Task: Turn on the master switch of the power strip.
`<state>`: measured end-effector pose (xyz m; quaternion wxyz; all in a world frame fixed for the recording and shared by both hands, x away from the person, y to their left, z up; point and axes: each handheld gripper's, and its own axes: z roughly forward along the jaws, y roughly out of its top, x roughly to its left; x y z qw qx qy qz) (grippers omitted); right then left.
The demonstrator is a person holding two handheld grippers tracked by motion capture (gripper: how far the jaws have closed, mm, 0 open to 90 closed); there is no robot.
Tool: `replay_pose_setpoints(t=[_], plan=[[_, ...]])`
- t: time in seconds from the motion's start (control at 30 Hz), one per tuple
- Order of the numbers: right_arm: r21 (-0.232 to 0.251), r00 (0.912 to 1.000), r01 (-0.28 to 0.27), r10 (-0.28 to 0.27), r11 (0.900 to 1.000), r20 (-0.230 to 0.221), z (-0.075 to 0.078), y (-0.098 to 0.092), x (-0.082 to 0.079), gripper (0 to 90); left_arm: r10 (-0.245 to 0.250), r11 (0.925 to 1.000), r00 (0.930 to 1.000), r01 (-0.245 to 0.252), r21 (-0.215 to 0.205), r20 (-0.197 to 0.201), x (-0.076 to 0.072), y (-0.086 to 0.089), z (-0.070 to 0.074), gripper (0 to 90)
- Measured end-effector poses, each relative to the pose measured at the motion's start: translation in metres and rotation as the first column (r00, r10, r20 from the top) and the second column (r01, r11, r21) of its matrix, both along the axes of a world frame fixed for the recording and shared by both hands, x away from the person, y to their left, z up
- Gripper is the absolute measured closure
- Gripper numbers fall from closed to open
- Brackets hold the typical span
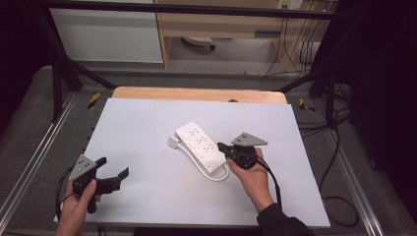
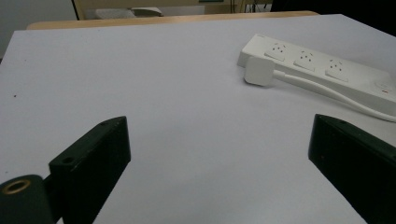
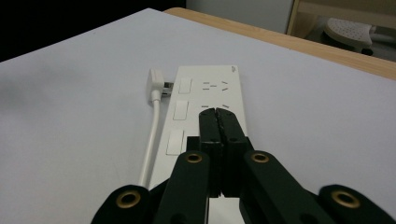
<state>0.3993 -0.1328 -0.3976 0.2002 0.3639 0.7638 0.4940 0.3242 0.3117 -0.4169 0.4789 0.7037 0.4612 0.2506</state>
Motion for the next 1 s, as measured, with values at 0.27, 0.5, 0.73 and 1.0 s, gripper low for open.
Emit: replay_pose_setpoints(t=[0.27,0.5,0.73,1.0], plan=[[-0.011,0.9999,-0.009,0.009,1.0,-0.011,-0.005,0.003,-0.001,90.0,0.0,1.0,1.0,0.0,0.002,0.001,0.0,0.0,0.0,5.6],[-0.01,0.9996,-0.004,0.004,1.0,-0.03,-0.016,0.001,-0.002,90.0,0.001,1.0,1.0,-0.001,0.002,0.0,0.0,0.0,0.0,5.6],[-0.021,0.9989,-0.011,0.01,1.0,-0.046,-0.026,0.002,-0.005,90.0,0.001,1.0,1.0,-0.001,0.002,0.001,0.0,0.0,0.0,5.6],[-0.032,0.9989,-0.014,0.012,0.999,-0.045,-0.033,0.004,-0.008,90.0,0.0,1.0,1.0,0.0,0.002,-0.001,0.0,0.0,0.0,5.6]])
